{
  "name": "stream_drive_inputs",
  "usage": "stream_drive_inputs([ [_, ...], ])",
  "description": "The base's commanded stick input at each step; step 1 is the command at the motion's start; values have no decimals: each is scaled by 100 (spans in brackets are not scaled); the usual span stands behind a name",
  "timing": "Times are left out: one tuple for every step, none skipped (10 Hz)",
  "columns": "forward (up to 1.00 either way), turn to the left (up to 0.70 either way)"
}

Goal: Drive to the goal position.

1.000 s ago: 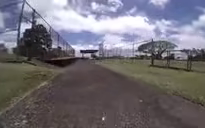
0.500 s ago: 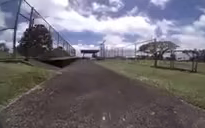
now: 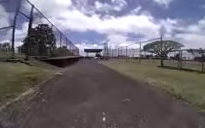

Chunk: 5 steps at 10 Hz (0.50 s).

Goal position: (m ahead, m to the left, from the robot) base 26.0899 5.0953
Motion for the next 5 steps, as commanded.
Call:
stream_drive_inputs([
  [66,0],
  [66,3],
  [68,2],
  [70,2],
  [70,0],
])
